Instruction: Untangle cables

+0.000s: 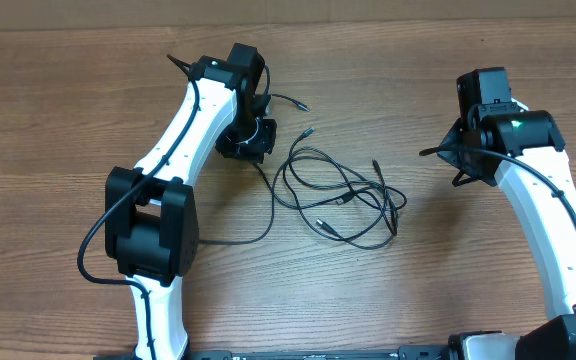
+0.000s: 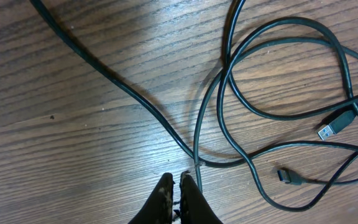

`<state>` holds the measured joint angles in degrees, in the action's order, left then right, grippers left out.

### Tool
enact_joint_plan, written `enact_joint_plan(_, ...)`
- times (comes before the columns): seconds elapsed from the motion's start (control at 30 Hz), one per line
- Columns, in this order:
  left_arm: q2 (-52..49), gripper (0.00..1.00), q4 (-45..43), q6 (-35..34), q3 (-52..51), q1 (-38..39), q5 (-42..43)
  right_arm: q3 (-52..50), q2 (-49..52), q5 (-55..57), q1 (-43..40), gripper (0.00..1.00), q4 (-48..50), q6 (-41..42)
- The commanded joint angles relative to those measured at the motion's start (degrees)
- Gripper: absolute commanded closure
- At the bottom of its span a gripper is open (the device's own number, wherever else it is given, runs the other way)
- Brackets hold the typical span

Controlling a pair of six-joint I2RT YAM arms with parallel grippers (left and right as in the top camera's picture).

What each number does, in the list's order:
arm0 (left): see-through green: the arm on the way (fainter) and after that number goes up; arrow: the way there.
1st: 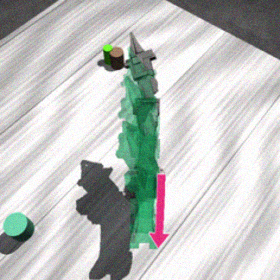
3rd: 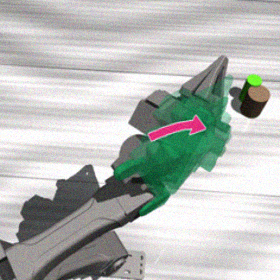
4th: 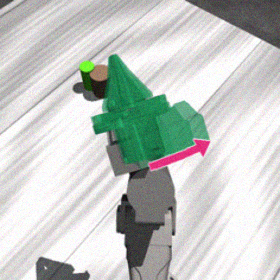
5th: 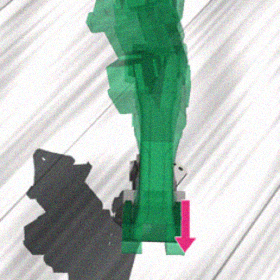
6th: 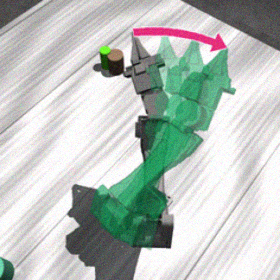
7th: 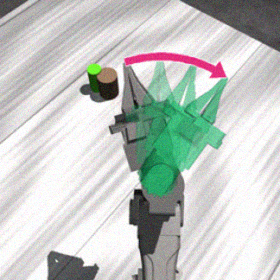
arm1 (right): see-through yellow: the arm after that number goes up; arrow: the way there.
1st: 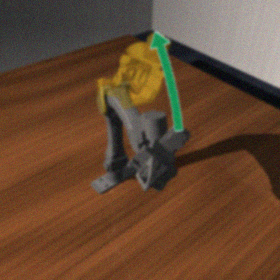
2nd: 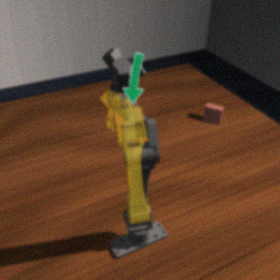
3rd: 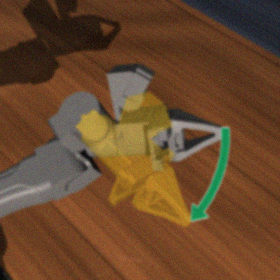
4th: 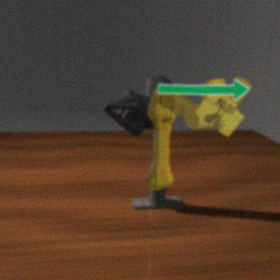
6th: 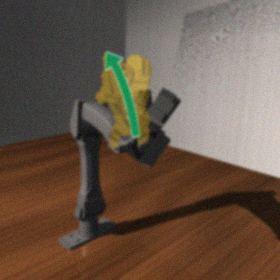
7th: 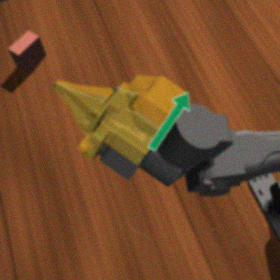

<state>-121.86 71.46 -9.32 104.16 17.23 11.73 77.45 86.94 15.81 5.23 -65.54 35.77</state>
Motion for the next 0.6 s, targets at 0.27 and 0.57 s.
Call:
enact_joint_plan(0.27, -0.39, 0.94, -0.2, -1.05, -0.63, 0.09, -0.31, -0.26, -0.66, -4.66, -0.15, 0.96, -0.31, -0.07)
enact_joint_plan(0.57, -0.39, 0.96, -1.07, -1.03, -0.63, 0.17, -0.07, -0.26, -0.66, -7.43, -0.11, 0.96, -0.81, -0.28)
